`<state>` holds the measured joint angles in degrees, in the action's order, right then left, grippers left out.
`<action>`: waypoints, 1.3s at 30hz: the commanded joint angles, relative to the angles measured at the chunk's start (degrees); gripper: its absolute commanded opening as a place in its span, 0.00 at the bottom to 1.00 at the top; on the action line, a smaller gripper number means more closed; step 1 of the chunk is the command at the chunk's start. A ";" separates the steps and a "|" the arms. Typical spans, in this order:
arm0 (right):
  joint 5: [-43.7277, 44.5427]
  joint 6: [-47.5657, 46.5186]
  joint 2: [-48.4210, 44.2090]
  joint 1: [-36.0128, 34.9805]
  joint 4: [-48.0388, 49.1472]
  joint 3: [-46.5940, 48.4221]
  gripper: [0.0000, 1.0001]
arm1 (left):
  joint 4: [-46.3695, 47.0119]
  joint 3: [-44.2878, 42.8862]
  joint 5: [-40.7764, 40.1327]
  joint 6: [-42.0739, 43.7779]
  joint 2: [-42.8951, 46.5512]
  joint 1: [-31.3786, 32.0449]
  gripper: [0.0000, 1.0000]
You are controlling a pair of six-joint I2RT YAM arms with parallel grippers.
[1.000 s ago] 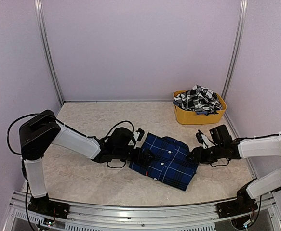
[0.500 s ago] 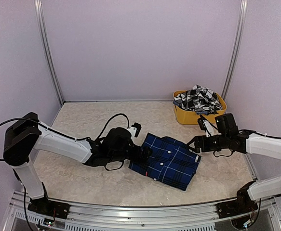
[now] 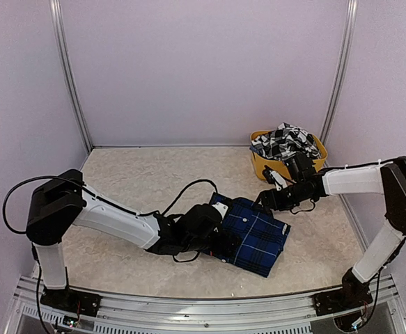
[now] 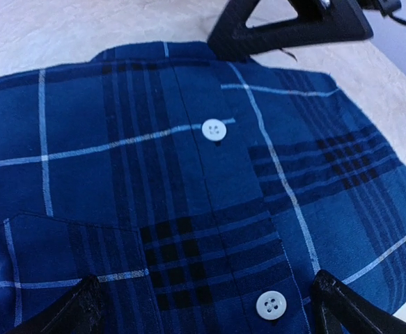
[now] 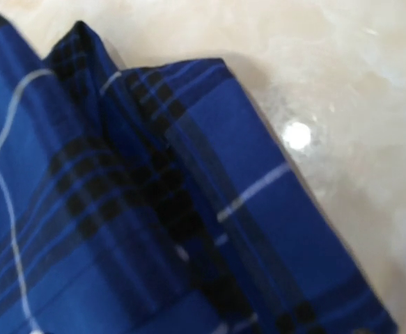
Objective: Fold and stack the long sleeve shirts
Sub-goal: Pick up the square-folded shirt from the center of the board.
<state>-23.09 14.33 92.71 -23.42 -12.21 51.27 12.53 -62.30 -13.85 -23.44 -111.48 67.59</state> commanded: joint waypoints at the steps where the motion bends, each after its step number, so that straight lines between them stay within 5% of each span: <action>1: -1.78 -3.41 3.88 0.66 -0.48 3.35 0.89 | -4.71 -2.18 -4.00 1.37 -4.14 1.66 0.99; 20: -1.85 -10.99 12.16 1.87 -2.15 9.99 0.88 | -2.86 -2.16 -7.23 1.72 -7.08 2.19 0.99; 39: -22.69 -15.95 20.18 6.30 -7.51 10.93 0.85 | -2.72 -1.35 -7.71 1.47 -7.07 2.20 0.99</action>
<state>-40.40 -1.28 110.39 -18.20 -16.93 64.10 11.29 -63.90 -19.97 -22.50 -116.75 69.80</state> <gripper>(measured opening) 0.856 0.990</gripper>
